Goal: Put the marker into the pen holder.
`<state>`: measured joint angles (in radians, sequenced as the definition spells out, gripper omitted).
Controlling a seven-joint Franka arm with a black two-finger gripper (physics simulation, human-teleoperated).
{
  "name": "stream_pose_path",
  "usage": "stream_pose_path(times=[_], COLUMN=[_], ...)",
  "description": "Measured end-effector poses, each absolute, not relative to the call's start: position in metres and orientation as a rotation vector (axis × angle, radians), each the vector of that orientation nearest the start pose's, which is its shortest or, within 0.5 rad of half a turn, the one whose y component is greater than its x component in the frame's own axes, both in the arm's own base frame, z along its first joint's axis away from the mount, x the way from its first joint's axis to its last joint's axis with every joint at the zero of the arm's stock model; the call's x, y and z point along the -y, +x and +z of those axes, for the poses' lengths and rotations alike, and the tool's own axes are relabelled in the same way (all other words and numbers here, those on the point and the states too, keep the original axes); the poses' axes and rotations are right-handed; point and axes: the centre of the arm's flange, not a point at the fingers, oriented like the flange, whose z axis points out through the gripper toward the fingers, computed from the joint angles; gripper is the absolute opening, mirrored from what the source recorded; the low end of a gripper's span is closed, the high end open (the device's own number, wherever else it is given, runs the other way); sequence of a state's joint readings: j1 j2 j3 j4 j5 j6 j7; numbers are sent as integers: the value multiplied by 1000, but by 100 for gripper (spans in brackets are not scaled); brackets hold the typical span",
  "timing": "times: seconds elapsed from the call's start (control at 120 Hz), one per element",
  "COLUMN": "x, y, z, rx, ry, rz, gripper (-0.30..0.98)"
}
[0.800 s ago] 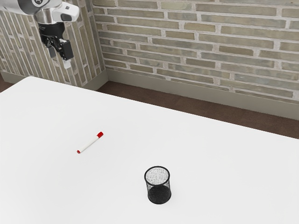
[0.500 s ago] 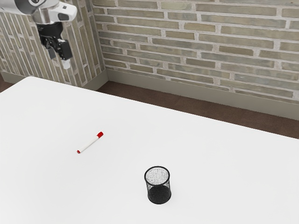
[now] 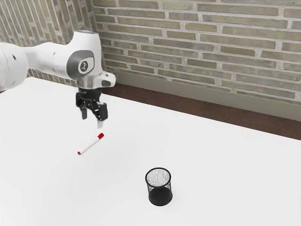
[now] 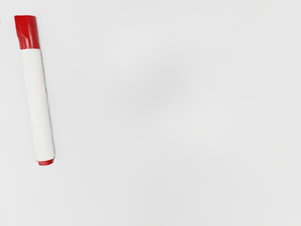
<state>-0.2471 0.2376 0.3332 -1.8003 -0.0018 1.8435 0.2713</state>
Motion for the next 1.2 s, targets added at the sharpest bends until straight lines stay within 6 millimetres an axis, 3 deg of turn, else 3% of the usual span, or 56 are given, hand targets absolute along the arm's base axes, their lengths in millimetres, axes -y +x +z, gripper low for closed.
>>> stream_pose_path(times=[0.075, 0.2, 0.442, 0.533, 0.867, 1.2], x=[-61, -81, -101, -122, -120, -142], y=[610, 626, 633, 632, 664, 658], z=[360, 320, 267, 249, 247, 242], rx=[-200, -111, -33, 11, -99, -135], ry=[-3089, -3111, -3142, -3153, -3160, -3158], rz=[315, 287, 268, 266, 147, 152], gripper=[69, 69, 69, 69, 67, 59])
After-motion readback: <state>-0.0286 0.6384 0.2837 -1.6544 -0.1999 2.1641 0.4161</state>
